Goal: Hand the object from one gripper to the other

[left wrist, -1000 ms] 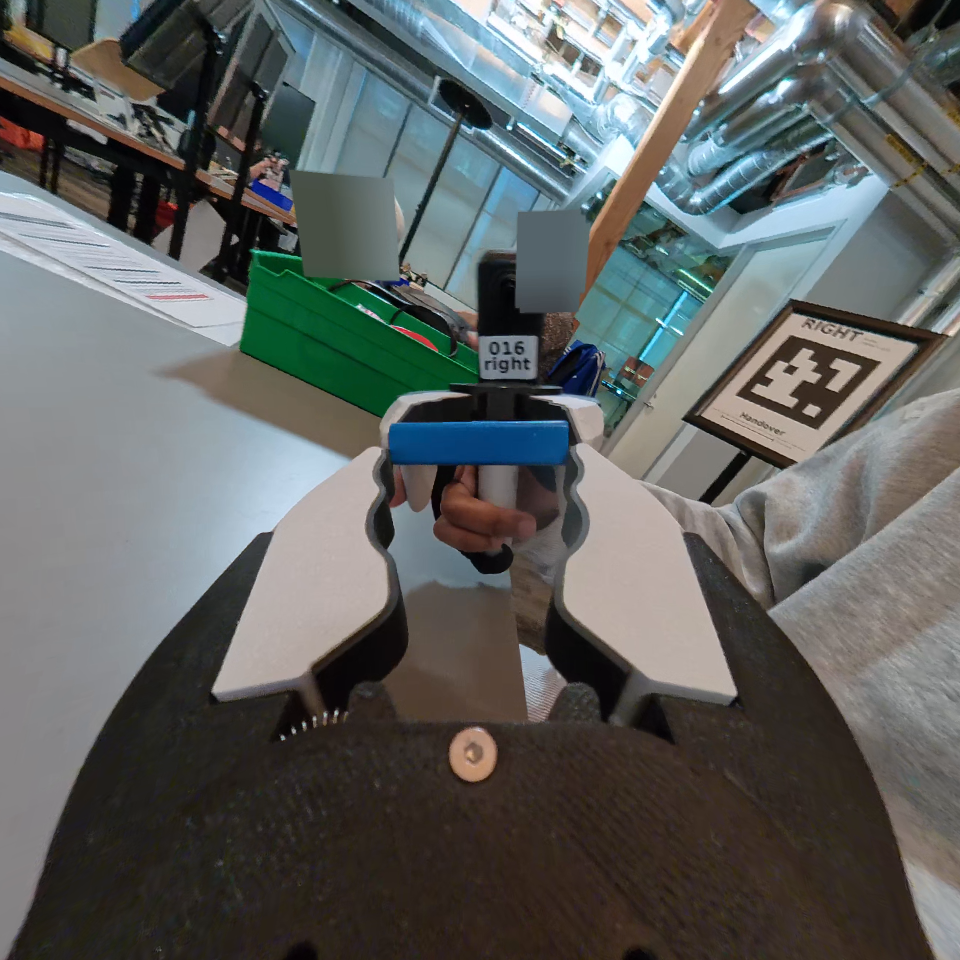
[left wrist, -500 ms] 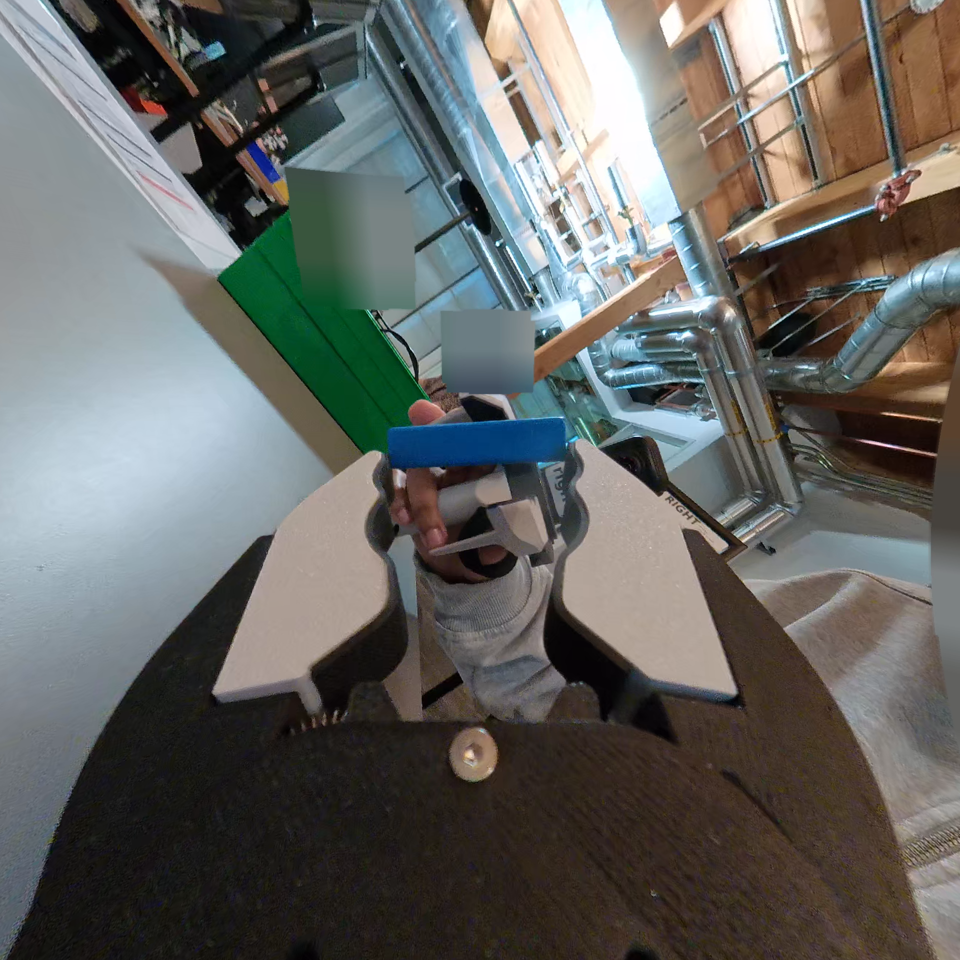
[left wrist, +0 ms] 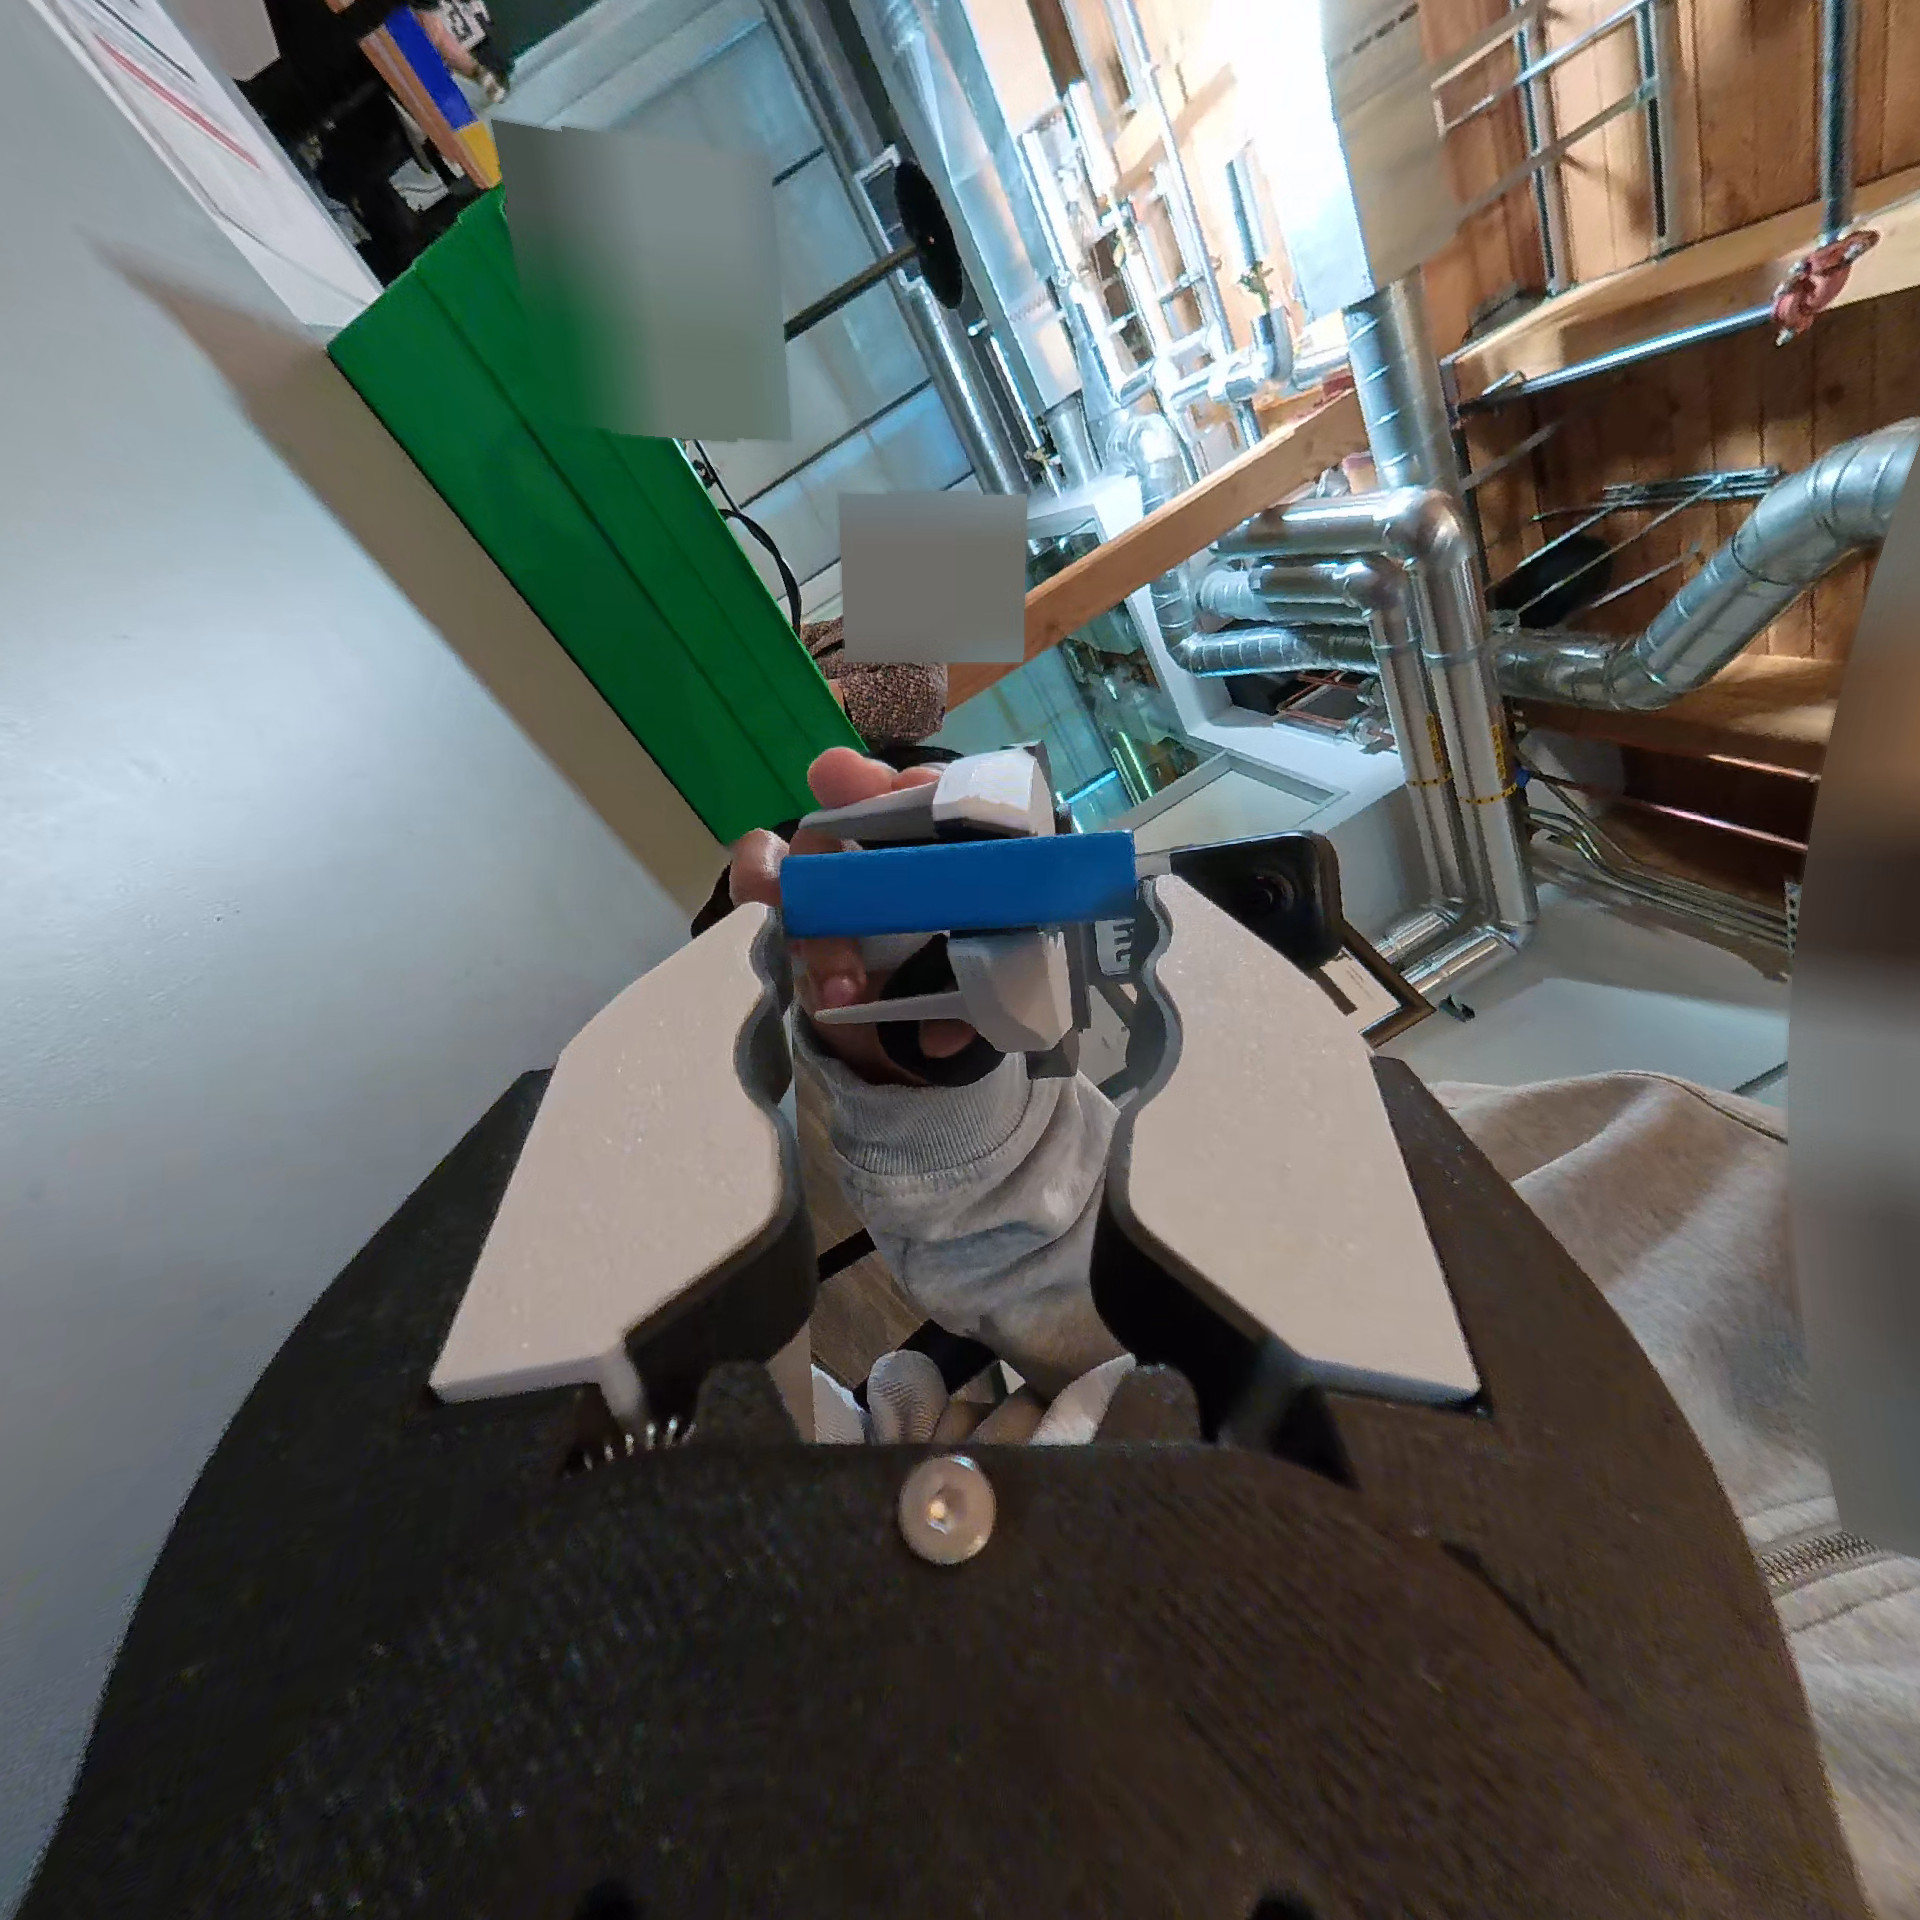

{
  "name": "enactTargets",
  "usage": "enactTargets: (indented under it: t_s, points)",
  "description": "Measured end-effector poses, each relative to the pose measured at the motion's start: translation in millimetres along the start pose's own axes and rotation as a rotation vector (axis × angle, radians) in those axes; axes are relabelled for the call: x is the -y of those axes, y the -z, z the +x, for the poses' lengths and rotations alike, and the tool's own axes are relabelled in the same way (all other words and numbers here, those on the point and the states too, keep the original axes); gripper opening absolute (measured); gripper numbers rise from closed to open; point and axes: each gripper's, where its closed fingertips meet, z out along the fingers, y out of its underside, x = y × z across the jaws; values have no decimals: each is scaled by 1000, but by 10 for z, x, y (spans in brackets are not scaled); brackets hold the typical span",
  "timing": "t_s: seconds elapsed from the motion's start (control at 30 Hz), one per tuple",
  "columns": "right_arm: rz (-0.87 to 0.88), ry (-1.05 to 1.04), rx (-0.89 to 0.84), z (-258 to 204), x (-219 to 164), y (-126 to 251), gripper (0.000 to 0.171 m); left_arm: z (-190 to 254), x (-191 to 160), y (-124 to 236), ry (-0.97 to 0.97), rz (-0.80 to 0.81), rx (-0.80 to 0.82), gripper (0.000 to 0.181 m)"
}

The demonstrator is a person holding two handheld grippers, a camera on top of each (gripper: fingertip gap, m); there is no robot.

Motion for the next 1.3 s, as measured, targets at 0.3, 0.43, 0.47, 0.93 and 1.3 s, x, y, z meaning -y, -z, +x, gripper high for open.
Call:
enactTargets:
  t_s: [0.3,0.43,0.47,0.93,1.3]
  points:
    - [-9,-64,27,-7,13,-9,16,26,48,11,-13,36,-12,64]
    - [17,-200,54,13,56,1,16,34,103,31,-71,62,12,70]
    - [26,-252,64,26,70,9,16,55,122,34,-90,72,8,73]
    - [198,-951,293,186,208,111,16,171,44,-6,-294,5,11,51]
    - [151,-1133,410,100,129,61,16,76,-152,-73,-387,-129,78,40]
